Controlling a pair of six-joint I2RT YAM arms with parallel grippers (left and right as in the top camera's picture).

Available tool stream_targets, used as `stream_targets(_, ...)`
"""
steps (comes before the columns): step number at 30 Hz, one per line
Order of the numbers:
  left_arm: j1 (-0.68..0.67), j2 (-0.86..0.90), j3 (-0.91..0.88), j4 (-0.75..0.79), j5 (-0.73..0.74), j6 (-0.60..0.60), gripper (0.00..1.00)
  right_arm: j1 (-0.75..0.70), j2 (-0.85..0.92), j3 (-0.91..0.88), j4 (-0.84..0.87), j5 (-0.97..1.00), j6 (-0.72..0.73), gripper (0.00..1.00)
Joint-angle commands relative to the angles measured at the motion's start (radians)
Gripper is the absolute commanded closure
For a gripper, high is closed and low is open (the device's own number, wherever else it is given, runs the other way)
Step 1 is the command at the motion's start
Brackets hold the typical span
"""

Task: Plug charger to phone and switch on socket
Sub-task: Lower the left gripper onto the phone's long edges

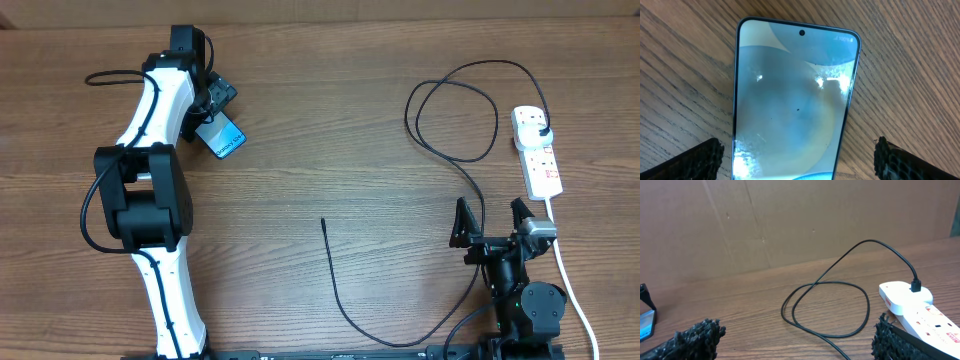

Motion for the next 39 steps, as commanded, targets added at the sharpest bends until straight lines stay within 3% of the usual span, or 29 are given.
stream_targets(1, 0.004, 0.013, 0.008, -0.002, -0.010, 0.018, 0.00, 0.000, -0.011, -0.011, 0.006, 0.013, -0.003, 0.00)
stream_targets(39, -0.009, 0.013, -0.033, -0.023, -0.066, 0.008, 0.00, 0.000, -0.011, -0.011, 0.006, 0.013, -0.003, 0.00)
